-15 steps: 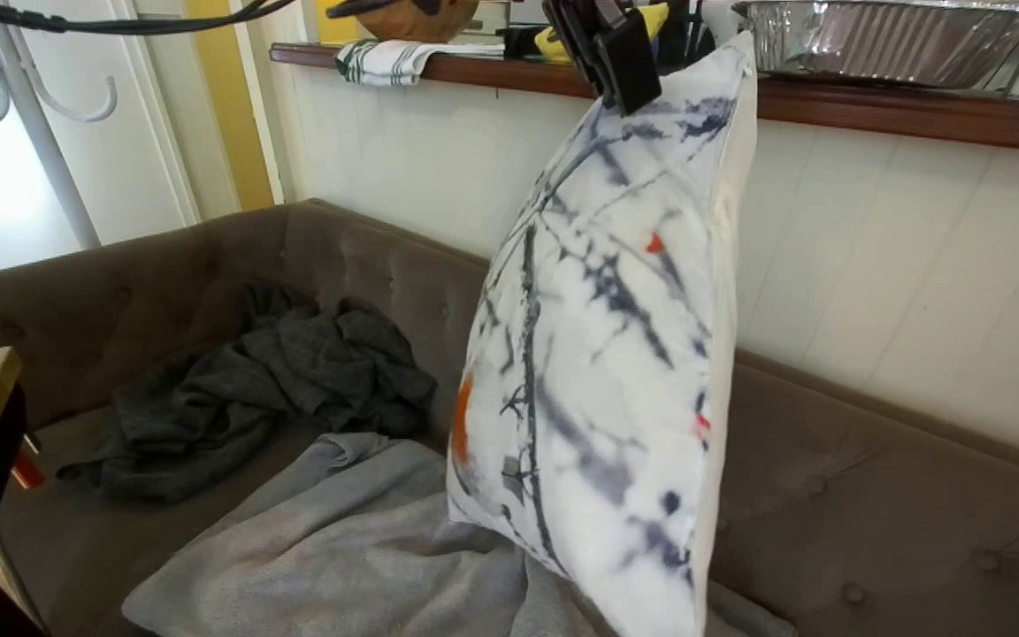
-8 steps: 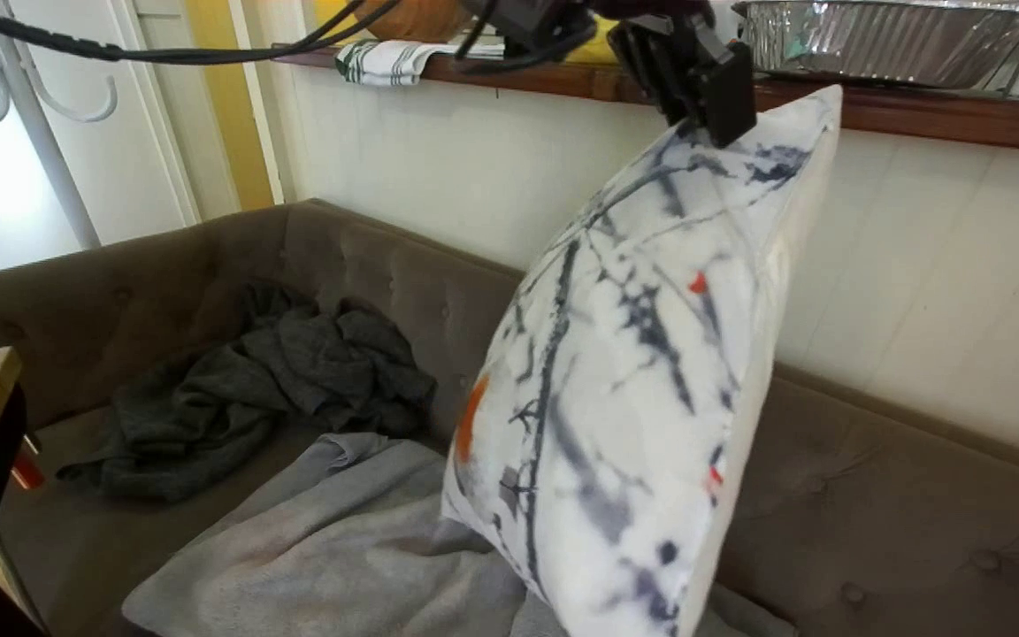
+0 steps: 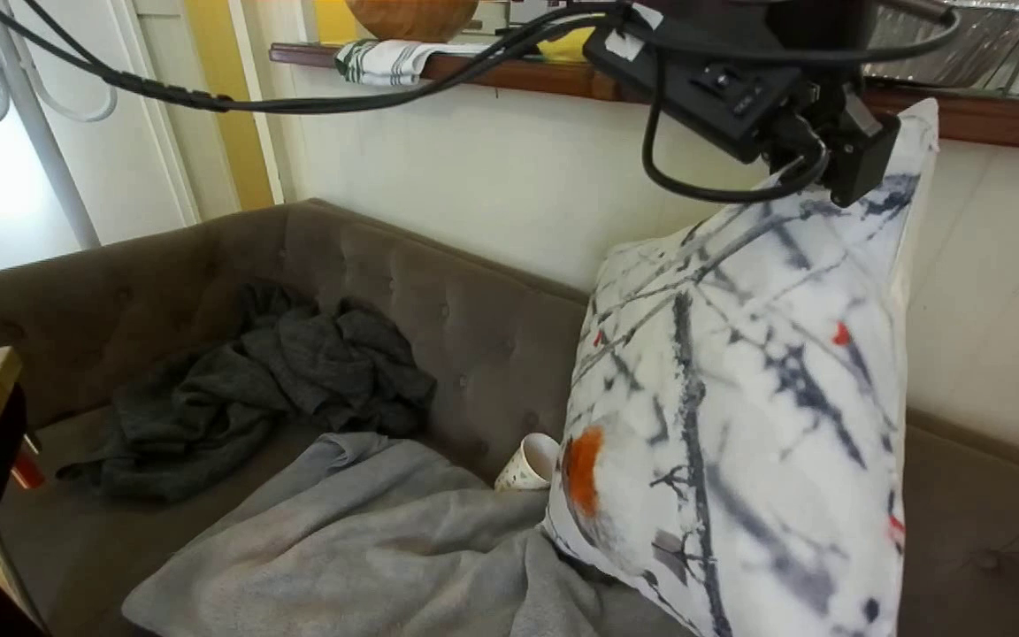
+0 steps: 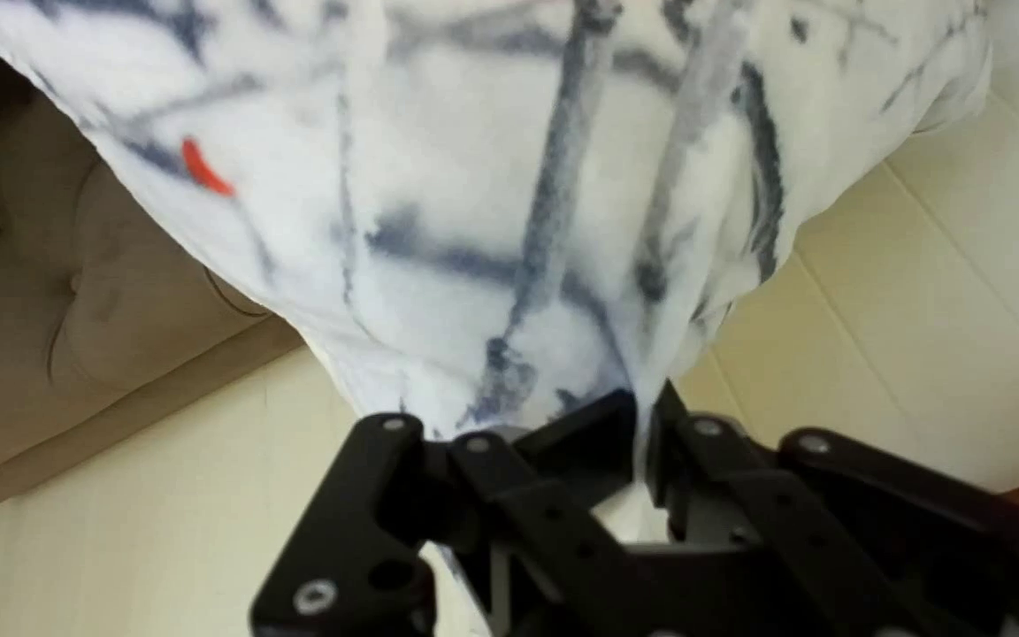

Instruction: Move the white pillow to the right

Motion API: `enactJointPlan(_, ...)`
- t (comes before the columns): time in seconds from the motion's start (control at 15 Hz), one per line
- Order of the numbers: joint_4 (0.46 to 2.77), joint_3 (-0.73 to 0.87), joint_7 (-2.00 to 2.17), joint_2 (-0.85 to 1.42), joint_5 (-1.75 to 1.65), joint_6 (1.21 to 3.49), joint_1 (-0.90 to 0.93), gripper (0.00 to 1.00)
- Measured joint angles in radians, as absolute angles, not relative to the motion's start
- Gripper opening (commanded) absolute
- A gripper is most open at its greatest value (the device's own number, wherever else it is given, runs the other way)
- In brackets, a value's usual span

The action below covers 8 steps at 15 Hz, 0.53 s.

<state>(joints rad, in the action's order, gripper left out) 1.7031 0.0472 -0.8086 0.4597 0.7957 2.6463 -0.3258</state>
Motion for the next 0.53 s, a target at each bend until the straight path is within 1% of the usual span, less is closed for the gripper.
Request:
enactJointPlan(0.07,1.697,0.045,-0.809,0.463,0.796,2.646,-0.326,0.04)
enactJointPlan(0.13,1.695,0.042,-0.809,0.463,0.796,2.646,-0.326,0.01)
enactJointPlan(0.53,1.694,0.039,-0.794,0.499,0.795,2.658,-0.354,0.01)
